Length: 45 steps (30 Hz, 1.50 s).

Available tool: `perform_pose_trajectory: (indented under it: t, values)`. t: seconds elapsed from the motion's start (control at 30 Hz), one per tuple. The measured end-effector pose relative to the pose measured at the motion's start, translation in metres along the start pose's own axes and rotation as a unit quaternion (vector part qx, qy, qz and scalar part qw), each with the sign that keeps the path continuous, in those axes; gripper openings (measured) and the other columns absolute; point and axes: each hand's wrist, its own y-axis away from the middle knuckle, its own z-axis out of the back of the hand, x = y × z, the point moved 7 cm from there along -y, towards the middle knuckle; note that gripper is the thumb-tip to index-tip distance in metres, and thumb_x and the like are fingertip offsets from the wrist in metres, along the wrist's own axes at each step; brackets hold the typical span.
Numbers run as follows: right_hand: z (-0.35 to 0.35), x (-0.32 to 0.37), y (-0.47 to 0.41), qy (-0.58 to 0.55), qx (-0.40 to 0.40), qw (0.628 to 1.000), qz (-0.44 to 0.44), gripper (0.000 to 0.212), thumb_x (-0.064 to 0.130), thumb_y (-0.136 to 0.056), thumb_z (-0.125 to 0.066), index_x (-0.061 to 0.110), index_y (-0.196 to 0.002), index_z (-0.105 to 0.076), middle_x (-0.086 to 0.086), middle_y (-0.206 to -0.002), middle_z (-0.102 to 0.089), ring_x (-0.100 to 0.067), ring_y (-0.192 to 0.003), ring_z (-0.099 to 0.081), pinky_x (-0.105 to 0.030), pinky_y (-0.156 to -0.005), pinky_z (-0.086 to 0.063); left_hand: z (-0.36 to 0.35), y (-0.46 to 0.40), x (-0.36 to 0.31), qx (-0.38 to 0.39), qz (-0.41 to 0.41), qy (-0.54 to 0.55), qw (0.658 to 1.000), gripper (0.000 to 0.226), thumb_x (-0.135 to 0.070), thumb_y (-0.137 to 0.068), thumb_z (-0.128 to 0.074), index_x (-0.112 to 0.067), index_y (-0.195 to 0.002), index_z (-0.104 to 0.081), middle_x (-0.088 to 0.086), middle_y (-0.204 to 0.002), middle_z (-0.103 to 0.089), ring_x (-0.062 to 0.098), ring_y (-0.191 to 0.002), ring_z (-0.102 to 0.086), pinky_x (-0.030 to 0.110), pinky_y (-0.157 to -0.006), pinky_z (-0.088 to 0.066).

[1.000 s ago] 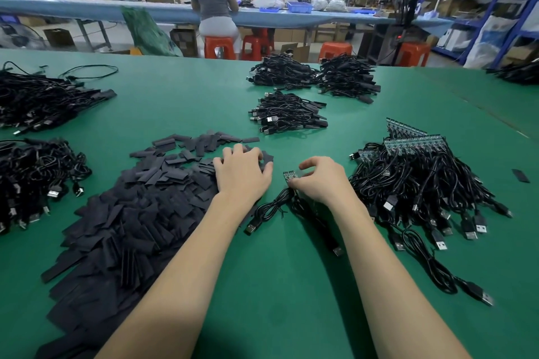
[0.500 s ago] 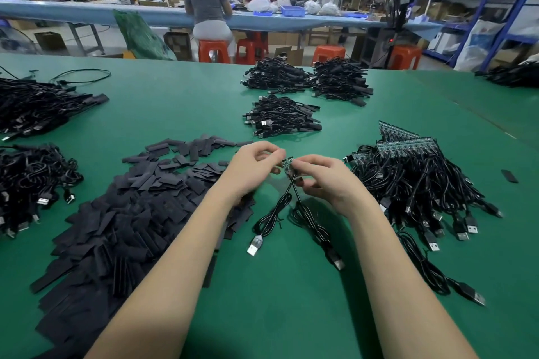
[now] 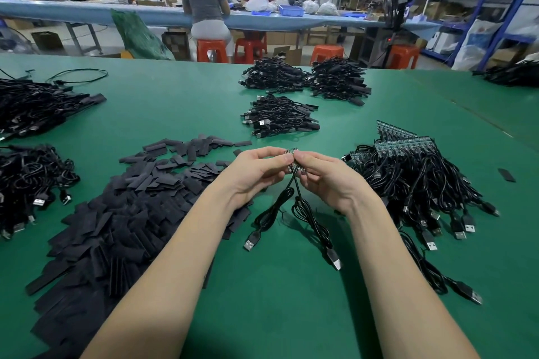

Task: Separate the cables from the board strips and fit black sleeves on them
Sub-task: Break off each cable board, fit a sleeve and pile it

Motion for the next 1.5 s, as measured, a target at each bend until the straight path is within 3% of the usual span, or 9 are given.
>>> perform_pose_trajectory:
  t: [0.23, 0.63, 0.73, 0.83, 0.9, 1.1, 1.3, 1.43, 1.5]
  values:
    - [-0.005, -0.015, 0.003, -0.122, -0.02, 0.988, -0.09, 0.01, 0.015, -0.063, -0.086, 0.009, -0.063, -0.078, -0.005, -0.069, -0.071, -0.008, -0.054, -0.064, -0.016, -0.05, -0.054, -0.002, 0.001, 0.003, 0.009, 0.022, 0.051, 0.998, 0.011, -0.003, -0.076, -0.076, -0.008, -0.086, -0.076, 0.005, -0.081, -0.073, 0.008, -0.07, -0.068, 0.016, -0.064, -0.055]
    - [-0.007, -0.017, 0.012, -0.213, -0.006, 0.97, -0.114, 0.016, 0.013, -0.069, -0.084, 0.004, -0.077, -0.075, -0.007, -0.074, -0.07, -0.009, -0.052, -0.064, -0.016, -0.047, -0.054, -0.008, 0.001, 0.013, -0.003, 0.037, 0.112, 0.993, 0.017, -0.003, -0.074, -0.078, -0.006, -0.091, -0.073, 0.01, -0.084, -0.074, 0.012, -0.069, -0.068, 0.017, -0.063, -0.057]
    - [0.0, 0.0, 0.016, -0.117, -0.018, 0.99, -0.072, 0.027, 0.024, -0.064, -0.088, 0.016, -0.084, -0.072, 0.002, -0.078, -0.07, -0.008, -0.056, -0.061, -0.016, -0.048, -0.05, 0.004, -0.002, 0.008, -0.073, -0.03, -0.083, 0.993, 0.011, -0.01, -0.084, -0.079, -0.011, -0.093, -0.073, 0.002, -0.083, -0.076, 0.01, -0.072, -0.07, 0.02, -0.071, -0.057]
    - [0.002, 0.021, 0.019, 0.004, -0.035, 0.999, -0.02, 0.024, 0.032, -0.057, -0.089, 0.025, -0.077, -0.078, 0.005, -0.082, -0.069, -0.008, -0.059, -0.062, -0.015, -0.047, -0.043, 0.006, 0.0, -0.005, -0.137, -0.111, -0.37, 0.912, 0.018, -0.028, -0.086, -0.078, -0.021, -0.103, -0.076, -0.008, -0.095, -0.076, 0.004, -0.086, -0.071, 0.019, -0.086, -0.053]
    - [0.001, 0.033, 0.019, 0.034, -0.048, 0.998, 0.014, 0.022, 0.034, -0.058, -0.089, 0.025, -0.077, -0.081, 0.004, -0.087, -0.069, -0.008, -0.06, -0.063, -0.015, -0.046, -0.043, 0.001, 0.003, -0.012, -0.168, -0.155, -0.402, 0.887, 0.021, -0.033, -0.09, -0.072, -0.023, -0.109, -0.074, -0.012, -0.103, -0.073, 0.001, -0.092, -0.068, 0.018, -0.089, -0.051]
    - [0.017, 0.033, 0.017, 0.089, -0.157, 0.982, 0.05, 0.01, 0.033, -0.076, -0.087, 0.027, -0.082, -0.082, 0.01, -0.077, -0.075, -0.008, -0.06, -0.06, -0.018, -0.051, -0.043, -0.031, 0.001, 0.0, -0.052, -0.059, -0.115, 0.99, 0.022, -0.031, -0.099, -0.062, -0.015, -0.113, -0.068, -0.001, -0.106, -0.076, 0.016, -0.077, -0.075, 0.021, -0.065, -0.057]
    - [0.019, 0.034, 0.017, 0.204, -0.179, 0.961, 0.044, 0.018, 0.042, -0.079, -0.084, 0.028, -0.089, -0.079, 0.003, -0.091, -0.073, -0.013, -0.07, -0.054, -0.022, -0.052, -0.04, -0.036, 0.005, 0.023, -0.065, -0.004, -0.024, 0.998, 0.023, -0.02, -0.095, -0.068, -0.009, -0.116, -0.069, 0.005, -0.104, -0.074, 0.014, -0.056, -0.064, 0.021, -0.054, -0.05]
    - [0.012, 0.064, 0.023, 0.35, -0.213, 0.902, 0.133, 0.019, 0.047, -0.083, -0.077, 0.033, -0.095, -0.071, 0.003, -0.098, -0.074, -0.016, -0.087, -0.066, -0.032, -0.075, -0.05, -0.036, 0.003, 0.034, -0.087, 0.017, 0.009, 0.996, 0.017, -0.018, -0.094, -0.07, -0.011, -0.109, -0.066, 0.002, -0.097, -0.074, 0.013, -0.054, -0.066, 0.019, -0.053, -0.051]
    - [-0.01, 0.076, 0.023, 0.423, -0.193, 0.868, 0.175, 0.009, 0.043, -0.085, -0.074, 0.035, -0.087, -0.072, 0.012, -0.086, -0.073, -0.006, -0.082, -0.067, -0.025, -0.069, -0.049, -0.037, 0.003, 0.036, -0.092, 0.025, 0.018, 0.995, 0.022, -0.017, -0.092, -0.072, -0.008, -0.111, -0.066, -0.002, -0.087, -0.075, 0.014, -0.053, -0.066, 0.018, -0.052, -0.05]
